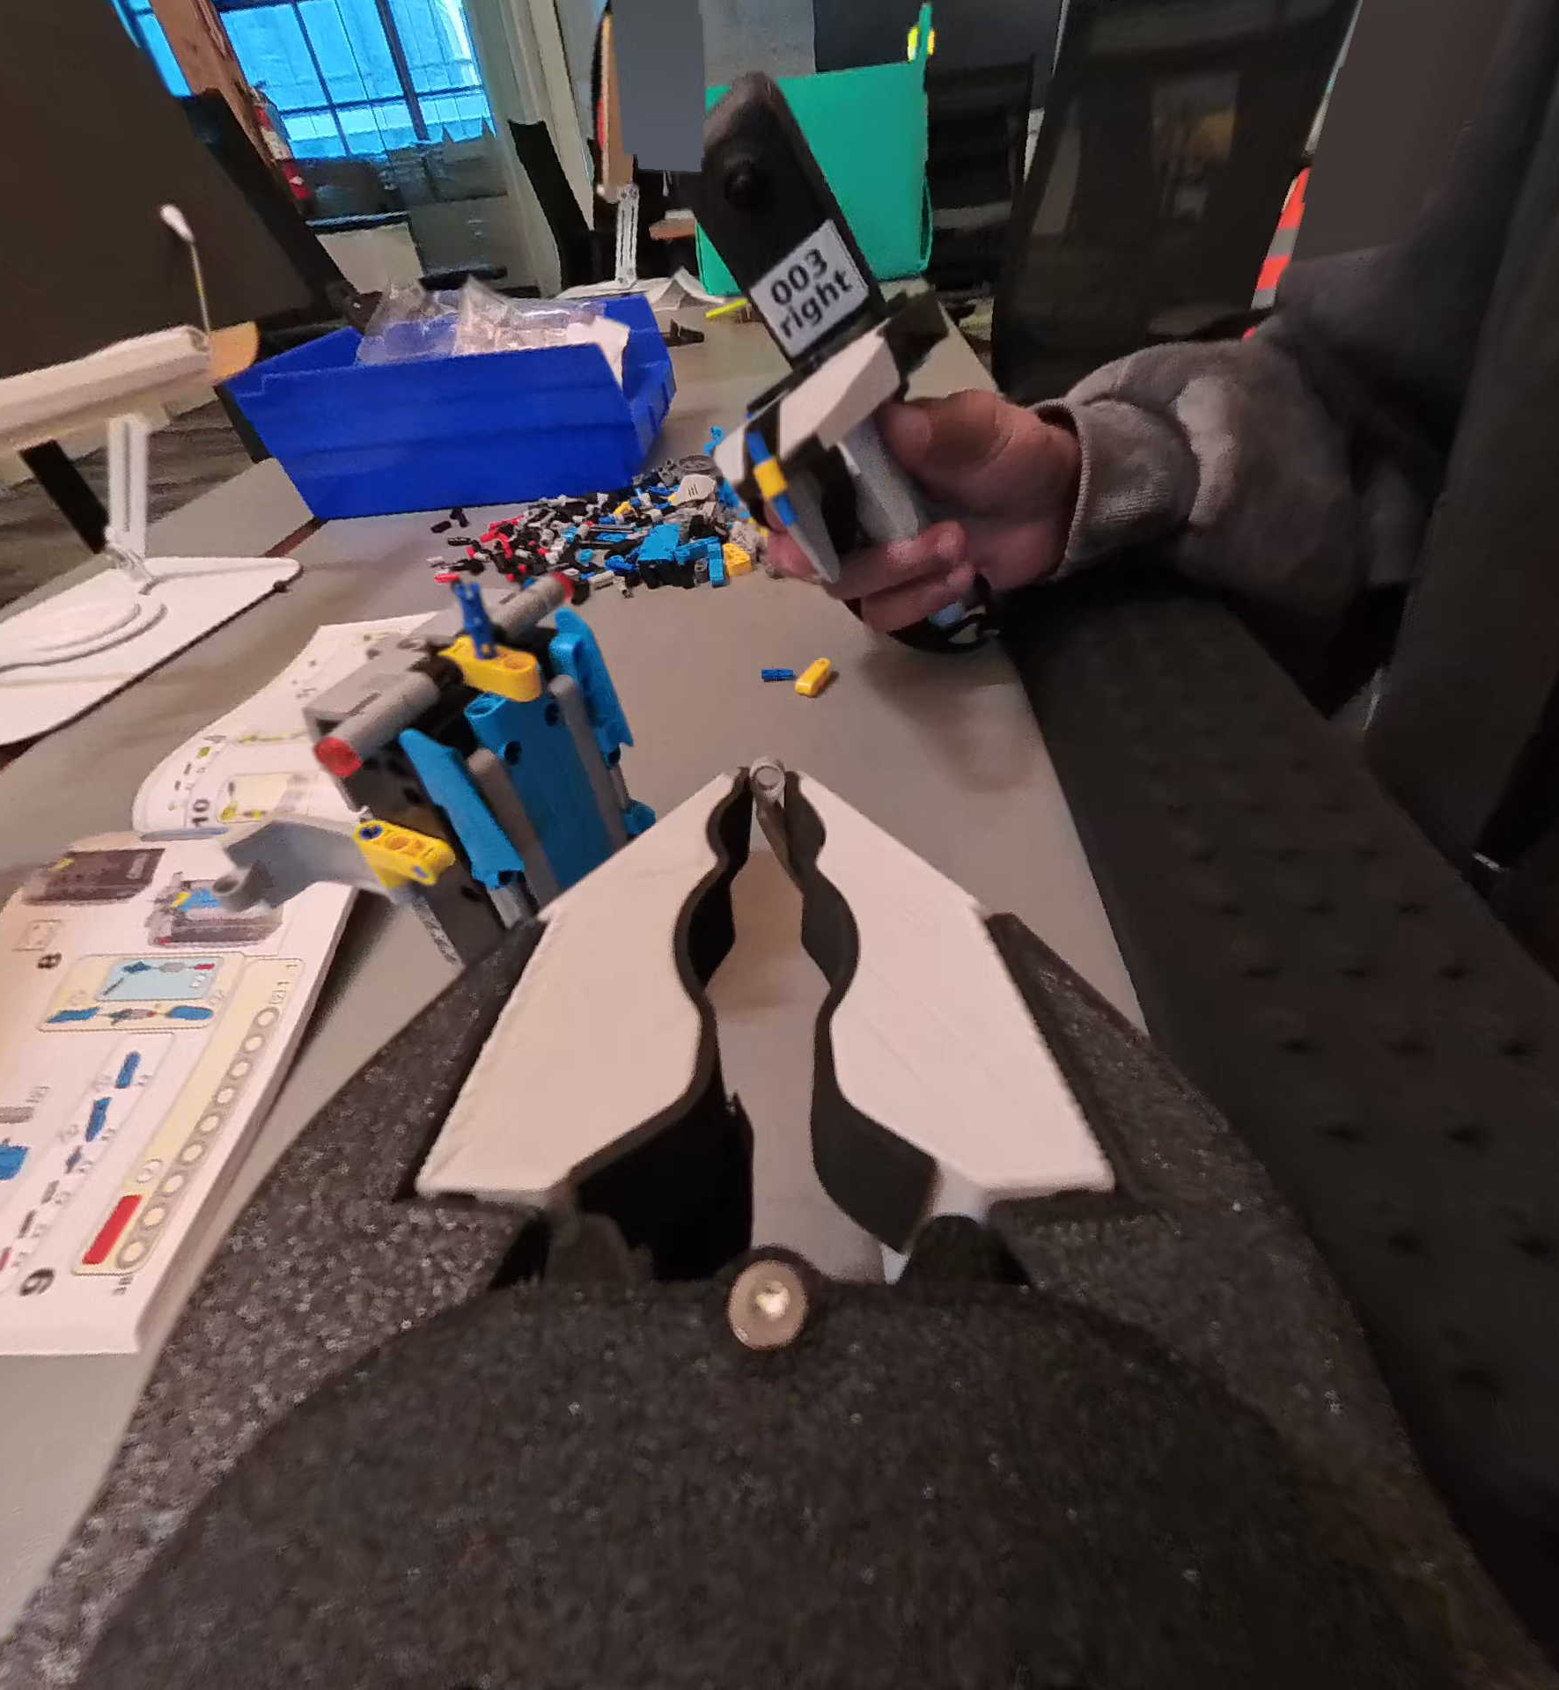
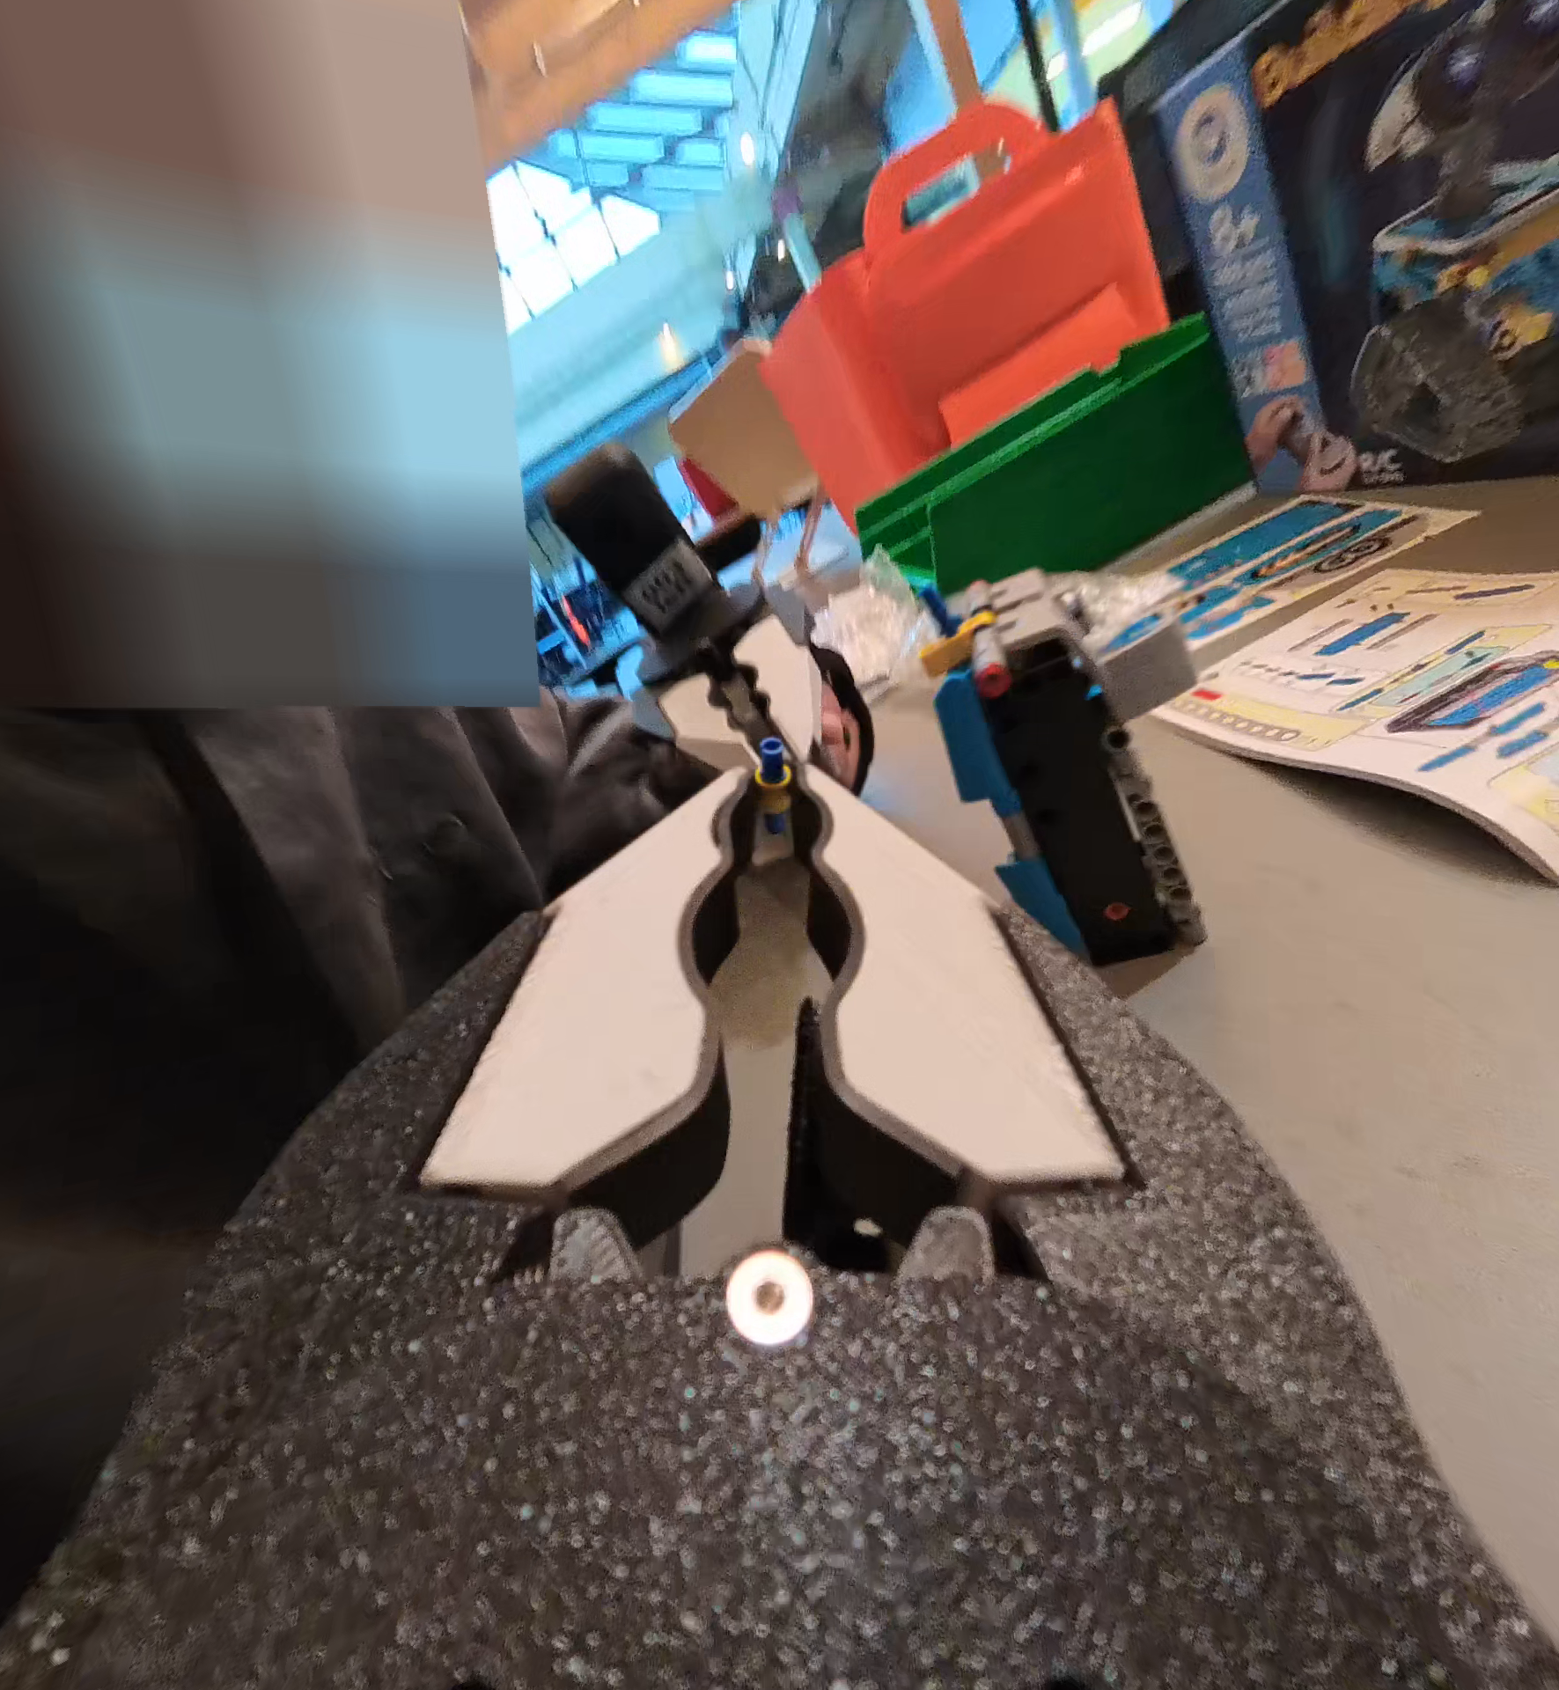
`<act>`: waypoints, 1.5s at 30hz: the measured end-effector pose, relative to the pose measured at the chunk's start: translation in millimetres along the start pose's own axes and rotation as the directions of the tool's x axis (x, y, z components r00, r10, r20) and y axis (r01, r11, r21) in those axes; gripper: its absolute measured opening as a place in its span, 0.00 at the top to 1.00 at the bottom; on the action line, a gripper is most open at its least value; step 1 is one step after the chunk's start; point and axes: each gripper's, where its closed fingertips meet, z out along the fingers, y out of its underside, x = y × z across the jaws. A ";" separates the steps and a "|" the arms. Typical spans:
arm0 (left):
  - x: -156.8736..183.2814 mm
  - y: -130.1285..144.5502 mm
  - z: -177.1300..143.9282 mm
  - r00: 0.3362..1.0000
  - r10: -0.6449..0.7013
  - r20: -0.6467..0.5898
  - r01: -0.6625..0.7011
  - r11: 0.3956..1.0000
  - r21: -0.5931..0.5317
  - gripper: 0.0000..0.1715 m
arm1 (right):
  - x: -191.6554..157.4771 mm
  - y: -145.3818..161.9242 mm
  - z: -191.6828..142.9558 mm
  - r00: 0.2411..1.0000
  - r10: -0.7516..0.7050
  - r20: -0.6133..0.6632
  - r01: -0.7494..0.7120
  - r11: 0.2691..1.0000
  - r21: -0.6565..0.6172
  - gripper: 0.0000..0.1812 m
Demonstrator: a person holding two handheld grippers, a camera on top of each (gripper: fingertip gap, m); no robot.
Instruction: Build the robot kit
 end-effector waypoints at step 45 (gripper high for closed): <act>28.6 16.5 39.1 0.997 0.075 0.007 -0.073 0.983 -0.167 0.97 | -12.0 63.3 45.7 0.945 -0.324 -0.038 0.290 0.886 -0.361 0.96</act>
